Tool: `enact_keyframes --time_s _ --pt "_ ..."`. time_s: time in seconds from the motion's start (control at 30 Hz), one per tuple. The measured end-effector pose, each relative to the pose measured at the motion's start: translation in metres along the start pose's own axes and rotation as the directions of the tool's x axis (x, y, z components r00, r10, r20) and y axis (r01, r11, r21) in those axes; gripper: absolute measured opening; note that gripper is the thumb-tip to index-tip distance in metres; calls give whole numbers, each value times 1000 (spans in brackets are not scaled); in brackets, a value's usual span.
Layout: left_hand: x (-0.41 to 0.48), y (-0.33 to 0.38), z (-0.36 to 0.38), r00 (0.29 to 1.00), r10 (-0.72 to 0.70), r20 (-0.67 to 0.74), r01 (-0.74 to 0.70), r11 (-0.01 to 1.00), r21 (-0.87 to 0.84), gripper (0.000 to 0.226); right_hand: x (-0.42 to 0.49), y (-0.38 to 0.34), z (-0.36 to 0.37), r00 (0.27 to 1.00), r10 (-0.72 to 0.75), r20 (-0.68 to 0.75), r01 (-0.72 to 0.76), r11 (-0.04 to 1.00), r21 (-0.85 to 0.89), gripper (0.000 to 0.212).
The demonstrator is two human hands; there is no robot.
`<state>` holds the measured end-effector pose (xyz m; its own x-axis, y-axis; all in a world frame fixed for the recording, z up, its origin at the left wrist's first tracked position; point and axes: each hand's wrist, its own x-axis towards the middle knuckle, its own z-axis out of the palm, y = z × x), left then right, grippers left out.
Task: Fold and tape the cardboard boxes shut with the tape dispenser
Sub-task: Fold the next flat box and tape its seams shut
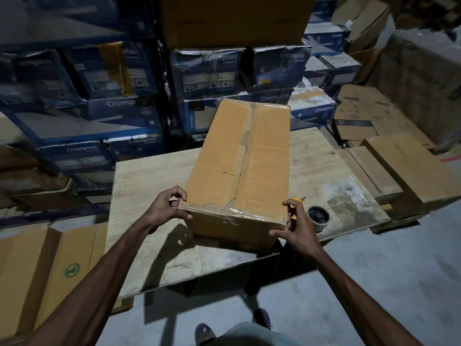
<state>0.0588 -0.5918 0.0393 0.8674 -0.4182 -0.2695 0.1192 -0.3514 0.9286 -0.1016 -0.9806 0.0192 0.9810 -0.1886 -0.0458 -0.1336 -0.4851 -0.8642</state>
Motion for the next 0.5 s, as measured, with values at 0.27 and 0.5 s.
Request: enact_keyframes --time_s 0.27,0.5 --pt "2 17 24 967 -30 -254 10 997 -83 75 12 -19 1 952 284 -117 -234 916 327 114" --pt "35 41 50 939 -222 -264 193 972 -133 66 48 -43 37 846 519 -125 -408 779 476 98"
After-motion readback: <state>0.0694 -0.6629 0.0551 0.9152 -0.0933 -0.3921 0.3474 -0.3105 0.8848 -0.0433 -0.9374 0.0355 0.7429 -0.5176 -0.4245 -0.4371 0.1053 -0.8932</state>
